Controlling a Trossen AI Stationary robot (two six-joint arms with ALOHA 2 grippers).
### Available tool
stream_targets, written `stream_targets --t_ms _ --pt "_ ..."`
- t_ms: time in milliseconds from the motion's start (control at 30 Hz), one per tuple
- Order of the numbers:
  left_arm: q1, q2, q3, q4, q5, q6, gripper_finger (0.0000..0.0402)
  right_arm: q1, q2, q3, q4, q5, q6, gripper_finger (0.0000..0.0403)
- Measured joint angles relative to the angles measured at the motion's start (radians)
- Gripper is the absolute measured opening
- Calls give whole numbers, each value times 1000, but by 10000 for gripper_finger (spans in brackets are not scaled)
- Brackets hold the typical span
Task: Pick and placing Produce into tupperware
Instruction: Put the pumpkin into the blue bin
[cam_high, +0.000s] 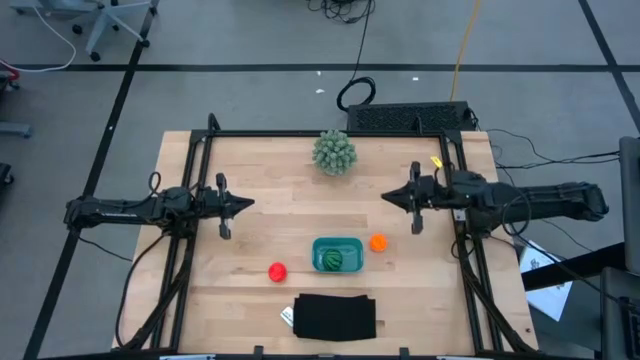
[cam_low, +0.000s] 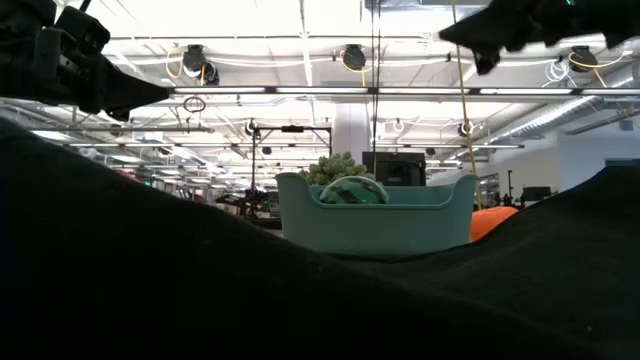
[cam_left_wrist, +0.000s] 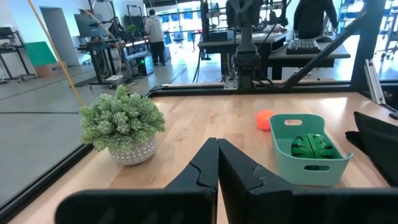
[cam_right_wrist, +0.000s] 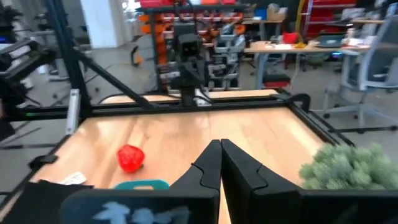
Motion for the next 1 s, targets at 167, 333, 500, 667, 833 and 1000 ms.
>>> stream_targets --t_ms 167,333,500,667,833,1000 --pt "0 0 0 0 0 0 6 -41 84 166 -137 -31 -6 0" --pt "0 0 0 -1 0 1 6 -71 180 341 -326 -31 -16 0" --pt "0 0 0 -2 -1 11 6 -76 301 507 -520 -39 -4 0" --pt "0 0 0 -4 -1 13 6 -79 429 679 -739 -85 21 0" --pt "0 0 0 -25 -1 19 5 -79 537 835 -955 -85 25 0" --pt "0 0 0 -52 -1 19 6 -88 623 950 -1123 -87 29 0"
